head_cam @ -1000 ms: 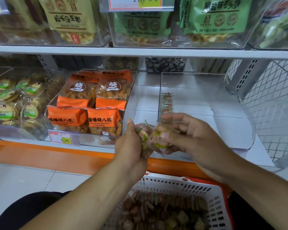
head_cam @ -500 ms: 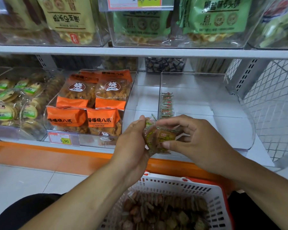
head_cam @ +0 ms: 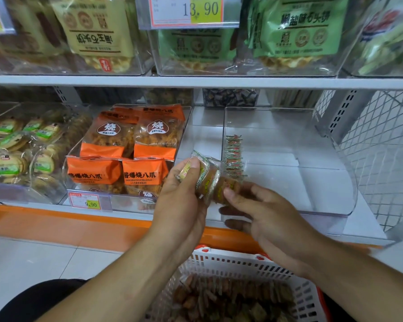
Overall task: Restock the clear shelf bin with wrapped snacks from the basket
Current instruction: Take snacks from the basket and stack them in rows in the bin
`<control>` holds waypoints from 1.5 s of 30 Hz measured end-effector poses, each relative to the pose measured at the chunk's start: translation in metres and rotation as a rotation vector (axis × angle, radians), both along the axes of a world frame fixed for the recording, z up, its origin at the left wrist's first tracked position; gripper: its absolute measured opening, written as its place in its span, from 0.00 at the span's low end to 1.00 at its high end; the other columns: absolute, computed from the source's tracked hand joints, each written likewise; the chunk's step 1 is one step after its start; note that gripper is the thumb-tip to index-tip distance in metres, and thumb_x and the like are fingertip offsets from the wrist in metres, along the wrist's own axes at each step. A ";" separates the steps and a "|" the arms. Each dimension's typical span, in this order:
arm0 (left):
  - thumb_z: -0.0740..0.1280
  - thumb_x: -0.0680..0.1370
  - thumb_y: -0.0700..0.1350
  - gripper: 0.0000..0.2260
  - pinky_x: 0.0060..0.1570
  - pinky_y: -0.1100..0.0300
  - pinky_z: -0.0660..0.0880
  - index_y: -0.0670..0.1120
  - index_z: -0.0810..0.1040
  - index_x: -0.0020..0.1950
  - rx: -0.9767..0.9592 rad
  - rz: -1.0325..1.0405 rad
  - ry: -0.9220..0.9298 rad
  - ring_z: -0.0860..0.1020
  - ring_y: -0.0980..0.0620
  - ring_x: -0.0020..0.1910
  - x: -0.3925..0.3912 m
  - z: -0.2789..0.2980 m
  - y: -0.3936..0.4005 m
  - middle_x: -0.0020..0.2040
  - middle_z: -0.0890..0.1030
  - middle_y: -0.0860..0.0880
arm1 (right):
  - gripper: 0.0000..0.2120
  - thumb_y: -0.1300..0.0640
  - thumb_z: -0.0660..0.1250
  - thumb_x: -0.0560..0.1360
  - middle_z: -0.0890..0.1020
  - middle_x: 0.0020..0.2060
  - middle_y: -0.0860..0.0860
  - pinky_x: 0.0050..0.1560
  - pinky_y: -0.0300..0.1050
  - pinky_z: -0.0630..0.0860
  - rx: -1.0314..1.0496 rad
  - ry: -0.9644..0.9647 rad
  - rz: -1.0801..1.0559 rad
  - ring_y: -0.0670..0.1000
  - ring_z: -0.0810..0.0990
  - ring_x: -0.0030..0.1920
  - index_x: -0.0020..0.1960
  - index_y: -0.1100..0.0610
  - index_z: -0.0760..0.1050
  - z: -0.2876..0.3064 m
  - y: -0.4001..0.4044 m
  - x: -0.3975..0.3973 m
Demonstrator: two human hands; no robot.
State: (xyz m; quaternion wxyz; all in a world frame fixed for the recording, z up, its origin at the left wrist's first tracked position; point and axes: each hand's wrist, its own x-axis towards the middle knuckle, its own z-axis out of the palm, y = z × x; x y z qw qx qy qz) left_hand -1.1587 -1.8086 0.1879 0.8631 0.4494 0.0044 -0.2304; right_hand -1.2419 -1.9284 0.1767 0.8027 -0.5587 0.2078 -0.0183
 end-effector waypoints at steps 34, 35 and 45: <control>0.59 0.86 0.45 0.13 0.44 0.52 0.85 0.39 0.78 0.61 0.097 -0.013 0.144 0.86 0.49 0.43 0.005 -0.014 0.004 0.48 0.86 0.41 | 0.06 0.51 0.71 0.77 0.82 0.50 0.45 0.40 0.39 0.72 -1.152 0.120 0.173 0.45 0.81 0.46 0.53 0.44 0.78 -0.008 -0.075 0.060; 0.58 0.86 0.45 0.14 0.45 0.52 0.85 0.38 0.79 0.60 0.085 -0.030 0.131 0.85 0.49 0.42 0.004 -0.013 0.004 0.48 0.86 0.40 | 0.08 0.43 0.71 0.75 0.83 0.47 0.44 0.40 0.40 0.73 -1.069 0.039 0.089 0.45 0.82 0.45 0.53 0.42 0.78 -0.001 -0.070 0.055; 0.68 0.79 0.41 0.08 0.54 0.54 0.81 0.44 0.81 0.58 0.090 -0.109 -0.007 0.84 0.49 0.51 -0.008 -0.012 0.003 0.54 0.86 0.44 | 0.18 0.54 0.80 0.68 0.87 0.45 0.47 0.52 0.53 0.83 -0.727 -0.061 0.179 0.47 0.87 0.44 0.55 0.45 0.80 0.011 -0.042 0.022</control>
